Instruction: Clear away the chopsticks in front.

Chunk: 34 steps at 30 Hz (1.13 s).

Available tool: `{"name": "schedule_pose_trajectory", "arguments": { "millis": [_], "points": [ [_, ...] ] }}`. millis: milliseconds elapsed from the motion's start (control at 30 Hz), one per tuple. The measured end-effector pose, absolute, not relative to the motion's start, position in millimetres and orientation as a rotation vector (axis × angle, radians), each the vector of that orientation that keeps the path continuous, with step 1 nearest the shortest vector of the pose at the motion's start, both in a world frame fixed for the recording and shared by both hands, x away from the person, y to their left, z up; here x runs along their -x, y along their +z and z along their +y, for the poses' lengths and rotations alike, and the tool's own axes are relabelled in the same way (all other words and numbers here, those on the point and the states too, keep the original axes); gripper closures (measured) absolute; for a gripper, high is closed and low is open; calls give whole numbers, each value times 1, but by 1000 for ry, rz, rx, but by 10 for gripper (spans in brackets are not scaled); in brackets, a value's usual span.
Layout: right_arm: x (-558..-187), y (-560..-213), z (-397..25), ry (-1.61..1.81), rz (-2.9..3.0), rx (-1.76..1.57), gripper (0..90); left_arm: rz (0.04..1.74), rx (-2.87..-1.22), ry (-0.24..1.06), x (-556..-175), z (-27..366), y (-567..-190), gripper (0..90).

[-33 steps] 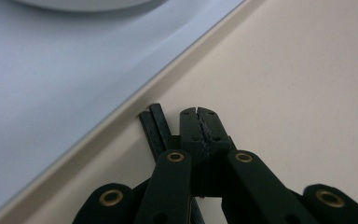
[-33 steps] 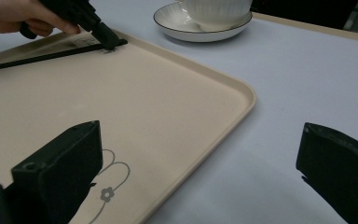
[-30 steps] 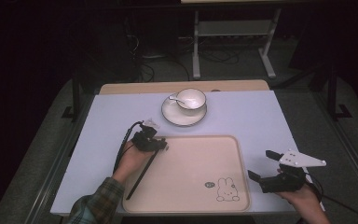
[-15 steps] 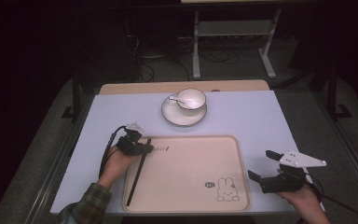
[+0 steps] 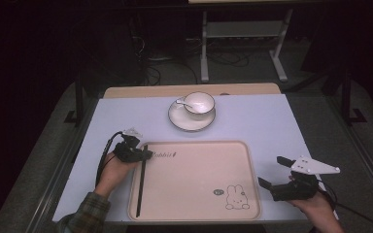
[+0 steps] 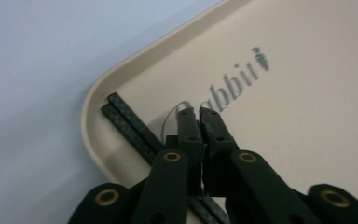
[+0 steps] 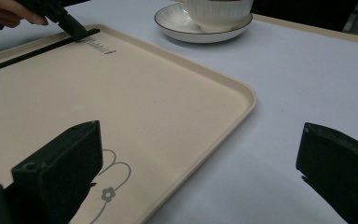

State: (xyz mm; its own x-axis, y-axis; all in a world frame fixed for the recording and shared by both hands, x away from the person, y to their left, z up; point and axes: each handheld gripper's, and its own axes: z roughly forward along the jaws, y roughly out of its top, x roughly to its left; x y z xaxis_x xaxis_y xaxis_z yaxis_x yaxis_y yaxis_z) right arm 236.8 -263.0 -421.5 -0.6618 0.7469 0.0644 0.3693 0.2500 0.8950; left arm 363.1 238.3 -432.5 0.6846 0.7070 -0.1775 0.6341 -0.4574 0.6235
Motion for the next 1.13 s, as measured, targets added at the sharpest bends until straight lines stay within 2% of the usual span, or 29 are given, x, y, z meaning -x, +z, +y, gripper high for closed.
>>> {"name": "schedule_pose_trajectory", "arguments": {
  "millis": [100, 267, 400, 733, 867, 1133],
  "points": [
    [-237, -422, -263, 1384, 2152, -1023, 0, 956, -2193, 154, -356, 239, -421, 793],
    [-237, -422, -263, 1382, 2152, -1023, 0, 925, -2160, 173, -340, 246, -412, 567],
    [-237, -421, -263, 1383, 2147, -1020, 0, 916, -2119, 191, -326, 258, -408, 439],
    [-240, -421, -261, 1383, 2143, -1021, 0, 904, -2055, 304, -288, 283, -409, 185],
    [-241, -421, -260, 1378, 2147, -1017, 0, 901, -2017, 354, -275, 290, -413, 126],
    [-243, -421, -259, 1373, 2151, -1012, 0, 906, -2017, 367, -271, 292, -417, 125]
  ]
}}
